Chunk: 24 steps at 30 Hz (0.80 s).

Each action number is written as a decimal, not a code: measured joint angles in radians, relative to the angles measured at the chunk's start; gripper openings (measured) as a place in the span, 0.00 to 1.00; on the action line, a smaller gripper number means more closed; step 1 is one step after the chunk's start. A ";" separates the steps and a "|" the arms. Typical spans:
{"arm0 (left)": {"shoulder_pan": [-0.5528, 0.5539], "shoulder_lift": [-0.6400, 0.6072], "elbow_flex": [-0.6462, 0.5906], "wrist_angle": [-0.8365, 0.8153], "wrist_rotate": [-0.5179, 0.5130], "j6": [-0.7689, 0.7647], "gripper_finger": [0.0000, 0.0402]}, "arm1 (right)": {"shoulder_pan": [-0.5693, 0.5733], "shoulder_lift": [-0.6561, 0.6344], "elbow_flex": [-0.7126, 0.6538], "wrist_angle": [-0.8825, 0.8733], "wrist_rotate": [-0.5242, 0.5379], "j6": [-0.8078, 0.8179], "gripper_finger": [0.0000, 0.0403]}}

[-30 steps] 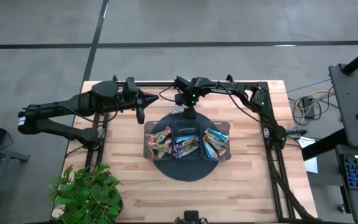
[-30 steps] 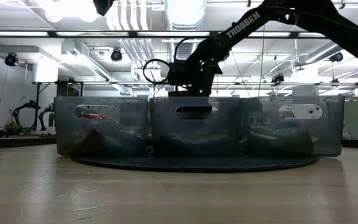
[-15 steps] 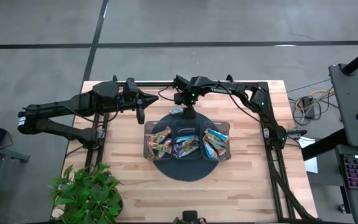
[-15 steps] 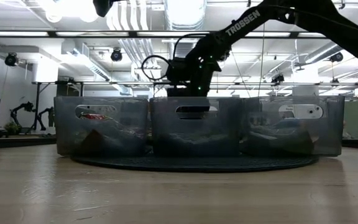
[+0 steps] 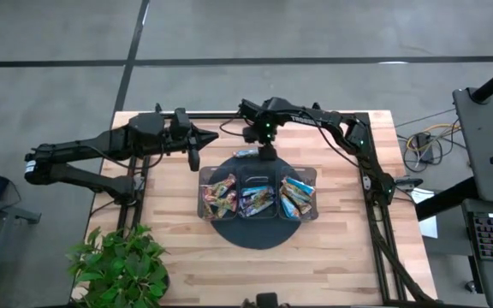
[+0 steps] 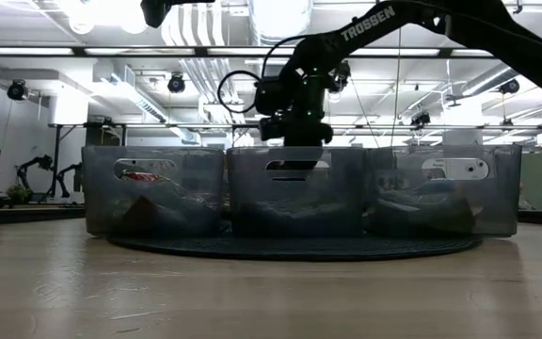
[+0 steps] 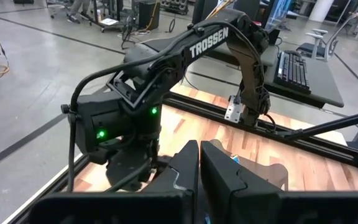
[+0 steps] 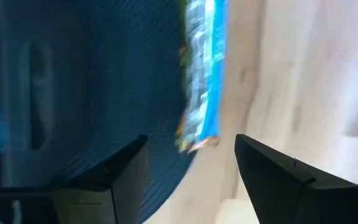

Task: Pick and place Granola Bars by type
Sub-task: Put the yellow granola bar into the right black bin

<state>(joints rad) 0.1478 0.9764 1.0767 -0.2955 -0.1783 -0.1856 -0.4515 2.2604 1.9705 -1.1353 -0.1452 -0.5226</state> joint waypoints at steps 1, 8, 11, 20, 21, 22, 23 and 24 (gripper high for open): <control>0.000 0.000 0.000 0.000 0.000 0.000 0.00 | -0.001 0.000 0.003 -0.020 -0.011 -0.008 0.56; 0.000 0.000 0.000 0.000 0.000 -0.007 0.00 | -0.005 -0.004 0.004 -0.011 -0.056 0.009 0.56; 0.000 0.000 0.000 0.000 0.000 -0.021 0.00 | -0.005 -0.003 0.003 -0.010 -0.049 0.002 0.56; 0.000 0.000 -0.002 -0.009 0.000 -0.032 0.00 | -0.005 -0.003 0.001 0.002 -0.042 -0.024 0.56; 0.000 0.000 -0.002 -0.011 0.000 -0.032 0.00 | -0.005 -0.003 0.001 0.002 -0.060 -0.021 0.56; 0.000 0.000 -0.002 -0.012 0.000 -0.032 0.00 | -0.005 -0.004 0.000 0.002 -0.088 -0.016 0.56; 0.000 0.000 -0.002 -0.015 0.000 -0.032 0.00 | -0.005 -0.005 0.000 0.005 -0.112 -0.015 0.56; 0.000 0.000 -0.002 -0.018 0.000 -0.032 0.00 | -0.005 -0.008 0.000 0.009 -0.122 -0.014 0.56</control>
<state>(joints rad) 0.1478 0.9760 1.0748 -0.3138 -0.1783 -0.2176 -0.4563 2.2525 1.9709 -1.1262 -0.2677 -0.5369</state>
